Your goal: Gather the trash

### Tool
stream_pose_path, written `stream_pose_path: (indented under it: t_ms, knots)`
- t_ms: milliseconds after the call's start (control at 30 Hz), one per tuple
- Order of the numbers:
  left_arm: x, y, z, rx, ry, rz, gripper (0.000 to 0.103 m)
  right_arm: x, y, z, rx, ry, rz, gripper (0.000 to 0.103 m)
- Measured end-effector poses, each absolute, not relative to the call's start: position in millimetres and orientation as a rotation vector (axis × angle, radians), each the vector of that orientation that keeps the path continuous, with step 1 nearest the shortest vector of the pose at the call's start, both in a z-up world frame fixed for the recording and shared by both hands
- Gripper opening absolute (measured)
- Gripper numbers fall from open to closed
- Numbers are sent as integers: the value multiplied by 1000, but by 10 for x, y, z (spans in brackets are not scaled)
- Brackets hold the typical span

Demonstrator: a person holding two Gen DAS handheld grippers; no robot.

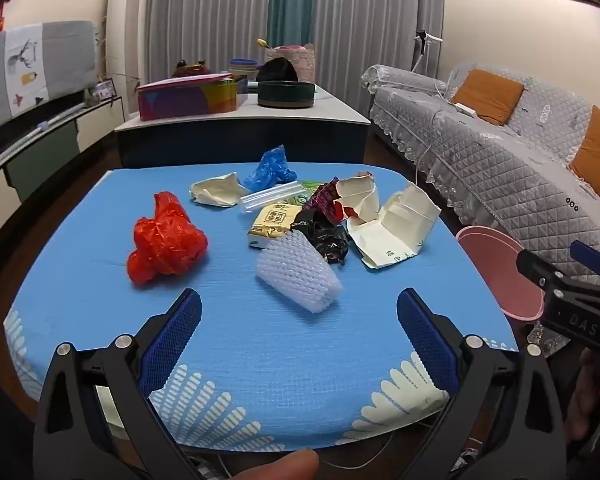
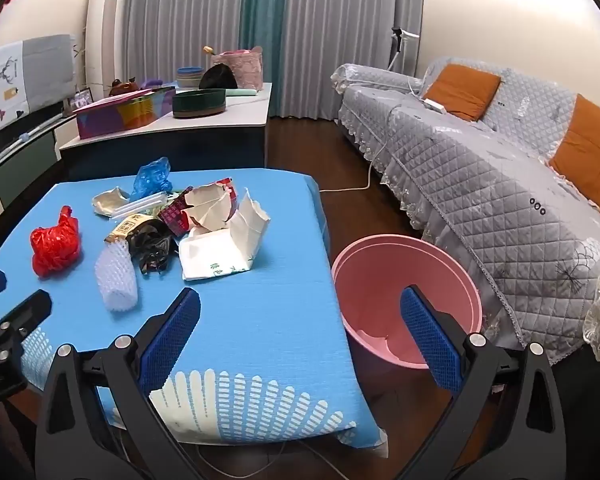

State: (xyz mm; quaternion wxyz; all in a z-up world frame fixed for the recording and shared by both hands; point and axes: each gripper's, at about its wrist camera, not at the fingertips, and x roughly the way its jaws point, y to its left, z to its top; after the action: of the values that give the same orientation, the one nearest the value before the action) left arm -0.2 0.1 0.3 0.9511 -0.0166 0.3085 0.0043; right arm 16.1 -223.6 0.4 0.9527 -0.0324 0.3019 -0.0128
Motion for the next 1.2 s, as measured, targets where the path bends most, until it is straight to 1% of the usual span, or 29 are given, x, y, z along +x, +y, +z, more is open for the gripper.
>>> stream_pose_path:
  t_ms: [167,367,1200]
  knots:
    - [34,-136,-8,-39,639,26,95,151,-2218,10,-80,587,-58,98]
    - [77,7,-53,-102,659,-30,95,187,-2210,5,-68,620,-63,98]
    - [94,84,-14,-99,651,-6,95,160,-2155,28,-69,626,-47,98]
